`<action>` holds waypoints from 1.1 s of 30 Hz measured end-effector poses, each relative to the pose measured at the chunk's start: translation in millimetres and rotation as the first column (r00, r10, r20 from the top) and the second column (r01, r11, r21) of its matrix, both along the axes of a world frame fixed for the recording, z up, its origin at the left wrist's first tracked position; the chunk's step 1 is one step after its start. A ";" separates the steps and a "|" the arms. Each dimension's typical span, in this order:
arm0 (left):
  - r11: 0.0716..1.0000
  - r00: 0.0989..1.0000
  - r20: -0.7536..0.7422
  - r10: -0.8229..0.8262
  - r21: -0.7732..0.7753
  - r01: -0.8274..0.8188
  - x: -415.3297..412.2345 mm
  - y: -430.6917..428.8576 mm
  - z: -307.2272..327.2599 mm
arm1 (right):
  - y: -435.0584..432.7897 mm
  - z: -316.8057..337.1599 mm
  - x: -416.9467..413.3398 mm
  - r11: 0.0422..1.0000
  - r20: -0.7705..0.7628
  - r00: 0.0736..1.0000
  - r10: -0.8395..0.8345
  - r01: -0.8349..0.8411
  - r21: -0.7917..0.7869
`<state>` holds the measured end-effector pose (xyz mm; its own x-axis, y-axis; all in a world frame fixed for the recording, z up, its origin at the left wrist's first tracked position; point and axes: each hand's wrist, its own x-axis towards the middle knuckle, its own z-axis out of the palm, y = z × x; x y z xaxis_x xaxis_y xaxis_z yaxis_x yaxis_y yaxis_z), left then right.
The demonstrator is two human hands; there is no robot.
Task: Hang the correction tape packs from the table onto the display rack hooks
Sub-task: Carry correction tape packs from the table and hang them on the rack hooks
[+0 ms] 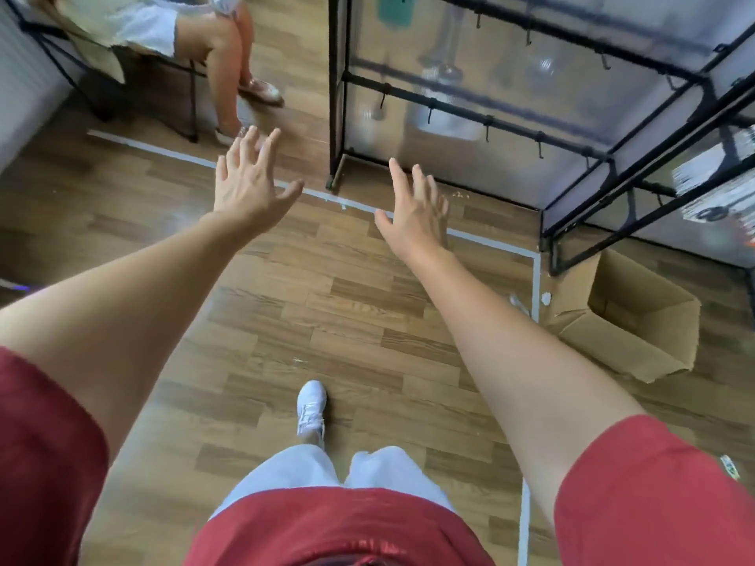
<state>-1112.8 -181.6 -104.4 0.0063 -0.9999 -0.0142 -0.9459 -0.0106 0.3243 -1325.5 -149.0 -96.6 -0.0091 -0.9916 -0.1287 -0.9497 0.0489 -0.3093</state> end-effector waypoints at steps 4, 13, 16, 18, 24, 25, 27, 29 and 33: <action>0.992 0.992 0.000 0.129 0.009 -0.129 23.5 70.6 5.5 | 33.4 0.8 26.4 0.989 0.007 0.989 0.146 -0.146 0.025; 0.859 0.859 0.004 0.512 0.000 -0.512 128.6 222.3 11.1 | 106.2 5.0 148.5 0.860 0.018 0.861 0.508 -0.508 0.044; 0.786 0.786 0.018 0.618 -0.003 -0.618 171.2 265.6 13.2 | 128.5 7.2 202.3 0.785 0.022 0.786 0.618 -0.619 0.041; 0.732 0.732 0.015 0.681 -0.006 -0.681 198.3 293.4 15.4 | 141.8 9.4 240.5 0.736 0.027 0.737 0.676 -0.676 0.025; 0.598 0.598 0.012 0.801 0.003 -0.801 284.7 354.4 21.6 | 168.6 14.3 351.6 0.598 -0.012 0.598 0.801 -0.801 0.002; 0.582 0.582 0.007 0.813 0.001 -0.813 300.0 360.7 23.9 | 171.5 15.8 370.6 0.585 -0.013 0.585 0.811 -0.811 -0.003; 0.554 0.554 0.004 0.832 -0.009 -0.832 329.0 370.8 28.7 | 176.3 20.3 407.3 0.563 -0.016 0.563 0.827 -0.827 -0.015; 0.532 0.532 0.003 0.847 -0.028 -0.846 357.1 375.1 34.7 | 177.6 25.8 442.3 0.541 -0.022 0.542 0.840 -0.840 -0.033; 0.486 0.487 -0.001 0.874 -0.054 -0.872 410.3 375.3 43.4 | 171.6 36.1 506.0 0.492 -0.037 0.494 0.868 -0.869 -0.057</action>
<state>-702.5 193.8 -61.1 0.8760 -0.4807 0.0401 -0.4664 -0.8227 0.3252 -819.5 22.6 -60.5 0.8609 -0.5037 -0.0714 -0.5023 -0.8194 -0.2761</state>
